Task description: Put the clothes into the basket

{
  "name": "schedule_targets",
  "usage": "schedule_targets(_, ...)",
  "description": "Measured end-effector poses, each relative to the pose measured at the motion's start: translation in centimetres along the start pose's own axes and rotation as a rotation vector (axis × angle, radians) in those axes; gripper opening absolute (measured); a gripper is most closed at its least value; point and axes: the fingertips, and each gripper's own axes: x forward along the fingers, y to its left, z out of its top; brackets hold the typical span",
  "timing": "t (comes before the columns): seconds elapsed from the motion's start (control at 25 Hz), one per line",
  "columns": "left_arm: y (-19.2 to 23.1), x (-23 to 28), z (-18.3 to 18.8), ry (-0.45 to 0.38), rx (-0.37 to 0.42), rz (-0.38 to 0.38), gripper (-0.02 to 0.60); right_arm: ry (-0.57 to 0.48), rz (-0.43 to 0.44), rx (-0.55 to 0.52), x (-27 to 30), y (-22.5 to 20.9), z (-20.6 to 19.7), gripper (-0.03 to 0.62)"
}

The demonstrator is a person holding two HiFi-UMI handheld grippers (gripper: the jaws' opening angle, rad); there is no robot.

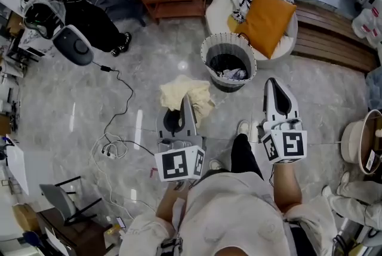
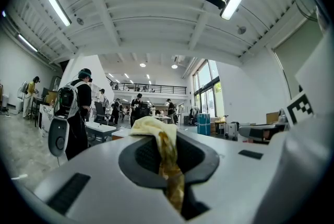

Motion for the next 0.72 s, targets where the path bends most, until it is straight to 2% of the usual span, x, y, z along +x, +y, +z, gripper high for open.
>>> schedule_targets(0.36,-4.0,11.5,0.1,0.007,0.006,-0.03,0.031,-0.032,0.008,-0.002,7.2,-8.1,1.4,-0.012)
schedule_targets(0.72,-9.4,21.1,0.5,-0.003,0.021,-0.016,0.032,-0.031,0.01,0.008,12.4,-17.6,2.0,-0.012)
